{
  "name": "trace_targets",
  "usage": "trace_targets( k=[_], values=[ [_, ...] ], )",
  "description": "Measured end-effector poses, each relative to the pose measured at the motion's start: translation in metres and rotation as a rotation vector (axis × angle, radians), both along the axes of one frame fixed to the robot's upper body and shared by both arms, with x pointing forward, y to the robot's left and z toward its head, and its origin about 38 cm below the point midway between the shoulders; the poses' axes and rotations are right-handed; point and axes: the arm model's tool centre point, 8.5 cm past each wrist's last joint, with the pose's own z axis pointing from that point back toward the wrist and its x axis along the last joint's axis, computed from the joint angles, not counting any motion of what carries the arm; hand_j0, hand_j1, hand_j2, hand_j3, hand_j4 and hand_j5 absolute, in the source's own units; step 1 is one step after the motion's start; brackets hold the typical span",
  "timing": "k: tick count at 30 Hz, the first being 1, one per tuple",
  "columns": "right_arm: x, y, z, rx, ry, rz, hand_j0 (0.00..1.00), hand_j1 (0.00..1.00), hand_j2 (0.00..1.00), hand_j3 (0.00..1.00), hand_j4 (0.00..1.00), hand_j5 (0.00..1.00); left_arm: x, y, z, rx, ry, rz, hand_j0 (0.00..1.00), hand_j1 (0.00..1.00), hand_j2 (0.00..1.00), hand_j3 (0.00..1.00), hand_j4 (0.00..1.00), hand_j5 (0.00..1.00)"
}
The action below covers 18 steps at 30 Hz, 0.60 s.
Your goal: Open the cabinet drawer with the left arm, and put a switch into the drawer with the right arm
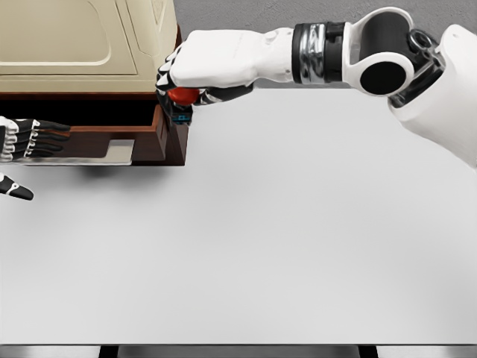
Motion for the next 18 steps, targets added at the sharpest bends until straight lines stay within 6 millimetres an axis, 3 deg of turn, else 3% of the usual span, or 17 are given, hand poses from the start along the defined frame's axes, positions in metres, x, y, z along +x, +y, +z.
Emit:
trace_targets(
  k=[18],
  values=[
    [0.006, 0.046, 0.005, 0.032, 0.05, -0.013, 0.47, 0.47, 0.47, 0.47, 0.47, 0.47, -0.003, 0.006, 0.001, 0.005, 0.053, 0.039, 1.0, 1.0, 1.0, 1.0, 1.0, 1.0]
  ],
)
